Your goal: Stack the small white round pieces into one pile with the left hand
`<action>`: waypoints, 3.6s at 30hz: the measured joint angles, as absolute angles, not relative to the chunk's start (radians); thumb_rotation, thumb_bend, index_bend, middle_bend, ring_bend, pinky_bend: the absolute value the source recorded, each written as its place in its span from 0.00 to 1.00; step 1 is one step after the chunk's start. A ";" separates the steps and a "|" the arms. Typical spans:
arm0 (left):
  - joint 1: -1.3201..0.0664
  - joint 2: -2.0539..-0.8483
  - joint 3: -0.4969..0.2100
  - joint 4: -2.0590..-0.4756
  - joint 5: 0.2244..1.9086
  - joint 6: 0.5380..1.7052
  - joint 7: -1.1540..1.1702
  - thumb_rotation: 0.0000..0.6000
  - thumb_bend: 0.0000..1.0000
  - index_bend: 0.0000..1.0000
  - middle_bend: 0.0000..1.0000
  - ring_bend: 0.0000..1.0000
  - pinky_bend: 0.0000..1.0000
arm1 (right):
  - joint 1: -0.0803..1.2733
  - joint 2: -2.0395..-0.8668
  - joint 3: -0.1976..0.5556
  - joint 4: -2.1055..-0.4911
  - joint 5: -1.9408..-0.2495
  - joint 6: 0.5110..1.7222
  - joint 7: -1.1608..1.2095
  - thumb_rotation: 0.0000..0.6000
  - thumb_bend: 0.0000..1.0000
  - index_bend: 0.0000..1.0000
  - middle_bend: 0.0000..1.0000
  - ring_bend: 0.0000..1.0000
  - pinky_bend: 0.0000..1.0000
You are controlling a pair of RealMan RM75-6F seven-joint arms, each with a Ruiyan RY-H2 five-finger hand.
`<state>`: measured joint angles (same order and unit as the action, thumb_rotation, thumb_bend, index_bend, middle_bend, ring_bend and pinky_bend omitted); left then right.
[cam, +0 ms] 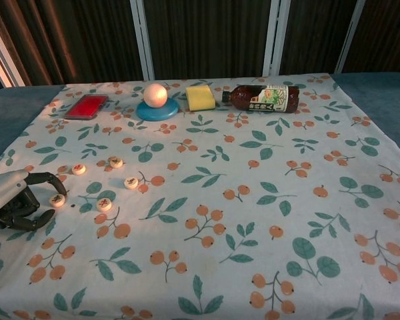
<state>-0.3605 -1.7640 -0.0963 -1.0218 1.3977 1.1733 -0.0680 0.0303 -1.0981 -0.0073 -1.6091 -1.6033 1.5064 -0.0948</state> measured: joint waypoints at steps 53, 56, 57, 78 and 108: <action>-0.426 -1.824 -0.099 -1.153 1.398 1.185 0.058 1.00 0.44 0.36 1.00 1.00 1.00 | 0.025 -1.088 -0.008 -1.609 -1.607 1.517 -0.074 1.00 0.07 0.00 0.00 0.00 0.00; -0.426 -1.821 -0.099 -1.156 1.400 1.188 0.056 1.00 0.44 0.36 1.00 1.00 1.00 | 0.025 -1.088 -0.007 -1.609 -1.608 1.518 -0.073 1.00 0.07 0.00 0.00 0.00 0.00; -0.426 -1.820 -0.100 -1.158 1.401 1.190 0.054 1.00 0.43 0.36 1.00 1.00 1.00 | 0.025 -1.088 -0.007 -1.608 -1.608 1.518 -0.073 1.00 0.07 0.00 0.00 0.00 0.00; -0.532 -1.826 -0.270 -0.956 1.203 1.036 0.011 1.00 0.43 0.35 1.00 1.00 1.00 | 0.029 -1.097 -0.009 -1.611 -1.605 1.503 -0.096 1.00 0.07 0.00 0.00 0.00 0.00; -0.580 -1.902 -0.271 -0.804 1.177 1.000 -0.016 1.00 0.43 0.50 1.00 1.00 1.00 | 0.025 -1.091 -0.003 -1.610 -1.595 1.511 -0.084 1.00 0.07 0.00 0.00 0.00 0.00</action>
